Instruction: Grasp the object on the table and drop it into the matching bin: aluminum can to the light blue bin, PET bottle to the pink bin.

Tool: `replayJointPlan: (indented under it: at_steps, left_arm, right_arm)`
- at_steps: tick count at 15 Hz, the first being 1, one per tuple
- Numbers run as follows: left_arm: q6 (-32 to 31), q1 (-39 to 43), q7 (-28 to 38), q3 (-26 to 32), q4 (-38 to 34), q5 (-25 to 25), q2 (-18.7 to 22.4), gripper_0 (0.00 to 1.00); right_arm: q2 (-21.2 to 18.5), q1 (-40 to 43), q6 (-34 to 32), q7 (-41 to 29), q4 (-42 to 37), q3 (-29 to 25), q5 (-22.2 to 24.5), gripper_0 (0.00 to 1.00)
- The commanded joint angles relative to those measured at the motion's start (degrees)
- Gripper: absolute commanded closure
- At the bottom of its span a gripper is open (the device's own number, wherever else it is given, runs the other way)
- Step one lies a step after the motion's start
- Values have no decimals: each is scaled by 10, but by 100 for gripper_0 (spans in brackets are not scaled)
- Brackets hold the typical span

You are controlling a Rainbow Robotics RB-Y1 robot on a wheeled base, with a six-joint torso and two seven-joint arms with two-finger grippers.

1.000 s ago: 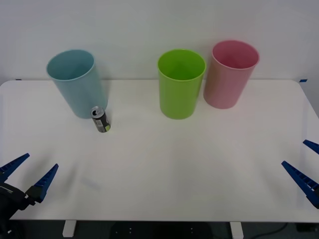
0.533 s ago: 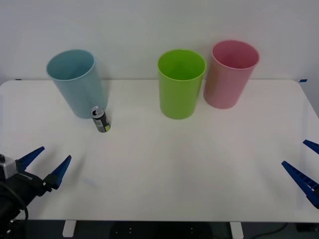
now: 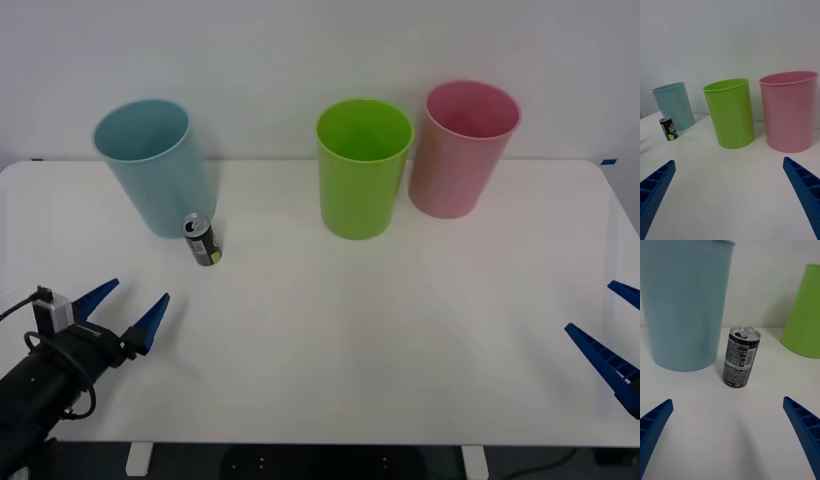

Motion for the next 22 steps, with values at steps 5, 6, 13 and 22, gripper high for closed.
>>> replayJointPlan:
  at_steps: [5, 6, 13, 22]
  left_arm:
    - [24, -60, -4, -1, 48, -33, -30, 0]
    - [24, -75, -8, -1, 66, -34, -31, 0]
    - [88, -130, -22, -32, 99, -33, -36, 0]
    - [125, -217, -34, -30, 185, -60, -63, 0]
  right_arm:
    - [0, 0, 0, 0, 0, 0, 0, 0]
    - [0, 0, 0, 0, 0, 0, 0, 0]
    - [0, 0, 0, 0, 0, 0, 0, 0]
    - [0, 0, 0, 0, 0, 0, 0, 0]
